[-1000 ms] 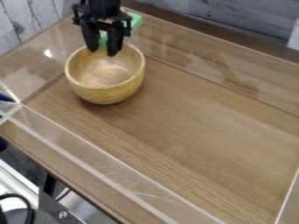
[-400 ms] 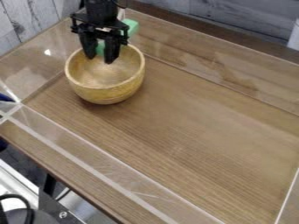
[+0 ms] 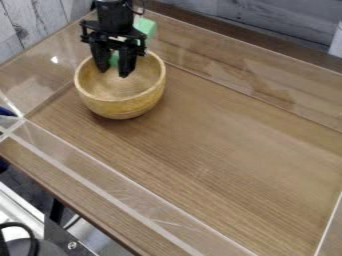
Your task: Put the green block in the brown bowl
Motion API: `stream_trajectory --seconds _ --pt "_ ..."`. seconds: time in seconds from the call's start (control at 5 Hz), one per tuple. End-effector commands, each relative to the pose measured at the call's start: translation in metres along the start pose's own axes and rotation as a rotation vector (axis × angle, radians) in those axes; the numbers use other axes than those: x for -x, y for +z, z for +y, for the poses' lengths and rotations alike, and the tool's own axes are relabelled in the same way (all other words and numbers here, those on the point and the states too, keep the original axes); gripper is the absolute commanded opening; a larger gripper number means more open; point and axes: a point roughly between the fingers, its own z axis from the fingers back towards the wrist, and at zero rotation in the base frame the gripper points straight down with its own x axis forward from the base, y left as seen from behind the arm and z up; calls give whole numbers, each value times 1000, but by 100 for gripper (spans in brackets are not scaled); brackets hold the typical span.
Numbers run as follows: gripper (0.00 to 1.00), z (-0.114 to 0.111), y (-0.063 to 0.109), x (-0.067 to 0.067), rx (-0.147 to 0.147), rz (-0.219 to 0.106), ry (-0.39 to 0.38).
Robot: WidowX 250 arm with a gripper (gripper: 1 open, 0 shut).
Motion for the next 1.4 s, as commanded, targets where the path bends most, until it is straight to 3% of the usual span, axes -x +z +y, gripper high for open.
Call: stream_trajectory --seconds 0.0,1.2 --pt "0 6 12 -3 -9 -41 14" --pt "0 4 4 -4 17 -23 19"
